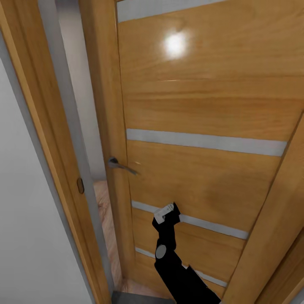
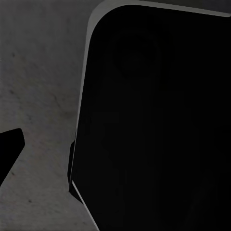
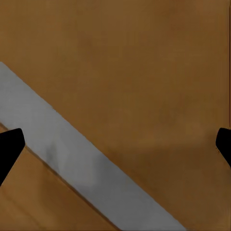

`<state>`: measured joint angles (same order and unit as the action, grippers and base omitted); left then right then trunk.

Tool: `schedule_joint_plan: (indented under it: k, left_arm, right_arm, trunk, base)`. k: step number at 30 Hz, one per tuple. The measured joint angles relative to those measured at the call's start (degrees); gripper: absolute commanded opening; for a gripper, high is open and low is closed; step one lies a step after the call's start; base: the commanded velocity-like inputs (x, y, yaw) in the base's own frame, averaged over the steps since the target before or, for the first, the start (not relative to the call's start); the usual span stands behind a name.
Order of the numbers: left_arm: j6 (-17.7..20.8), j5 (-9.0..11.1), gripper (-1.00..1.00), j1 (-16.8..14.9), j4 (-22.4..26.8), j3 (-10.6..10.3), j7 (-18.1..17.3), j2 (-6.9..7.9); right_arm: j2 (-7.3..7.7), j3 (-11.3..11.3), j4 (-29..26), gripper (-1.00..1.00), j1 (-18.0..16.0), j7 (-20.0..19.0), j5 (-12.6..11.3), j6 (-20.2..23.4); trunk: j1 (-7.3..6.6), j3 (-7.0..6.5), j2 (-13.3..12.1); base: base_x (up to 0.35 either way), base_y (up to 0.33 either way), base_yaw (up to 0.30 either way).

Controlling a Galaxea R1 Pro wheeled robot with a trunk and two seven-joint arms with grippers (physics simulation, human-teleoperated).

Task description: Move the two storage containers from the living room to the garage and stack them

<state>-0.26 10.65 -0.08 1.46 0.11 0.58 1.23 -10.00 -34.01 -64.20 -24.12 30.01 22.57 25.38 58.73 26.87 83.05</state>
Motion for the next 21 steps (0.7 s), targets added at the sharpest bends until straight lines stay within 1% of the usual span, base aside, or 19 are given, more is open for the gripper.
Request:
schedule_joint_plan:
  k: [2, 4, 7, 14, 18, 19, 20, 21]
  left_arm:
    - [0.01, 0.00, 1.00, 0.00, 0.00, 0.00, -0.01, 0.00]
    - [0.02, 0.00, 1.00, 0.00, 0.00, 0.00, 0.01, 0.00]
    - [0.01, 0.00, 1.00, 0.00, 0.00, 0.00, -0.01, 0.00]
    - [0.01, 0.00, 1.00, 0.00, 0.00, 0.00, -0.01, 0.00]
    - [0.01, 0.00, 1.00, 0.00, 0.00, 0.00, -0.01, 0.00]
    - [0.02, 0.00, 1.00, 0.00, 0.00, 0.00, -0.02, 0.00]
    - [0.02, 0.00, 1.00, 0.00, 0.00, 0.00, -0.02, 0.00]
    - [0.02, 0.00, 1.00, 0.00, 0.00, 0.00, 0.00, 0.00]
  right_arm:
    - [0.00, 0.01, 0.52, 1.00, -1.12, -0.01, -0.20, 0.34]
    - [0.00, -0.01, 2.11, 1.00, -3.07, 0.00, -0.22, 1.38]
    - [0.00, 0.01, 3.84, 1.00, -4.91, 0.02, -0.19, 1.83]
    - [0.00, 0.13, 8.85, 1.00, -9.87, 0.08, -0.38, 2.13]
    - [0.00, 0.26, 10.36, 1.00, -11.49, 0.09, -0.67, 2.09]
    - [0.00, 0.31, 10.93, 1.00, -12.39, 0.07, -0.94, 2.07]
    - [0.00, 0.33, 11.64, 1.00, -13.26, 0.12, -0.54, 2.18]
    - [0.00, 0.57, 13.04, 1.00, -14.39, 0.09, -0.70, 2.14]
  trunk:
    - [0.00, 0.00, 0.00]
    - [0.00, 0.00, 0.00]
    - [0.00, 0.00, 0.00]
    - [0.00, 0.00, 0.00]
    - [0.00, 0.00, 0.00]
    - [0.00, 0.01, 0.00]
    - [0.00, 0.00, 0.00]
    - [0.00, 0.00, 0.00]
  base:
    - [0.000, 0.000, 0.000]
    - [0.000, 0.000, 0.000]
    - [0.000, 0.000, 0.000]
    - [0.000, 0.000, 0.000]
    - [0.000, 0.000, 0.000]
    - [0.000, 0.000, 0.000]
    - [0.000, 0.000, 0.000]
    - [0.000, 0.000, 0.000]
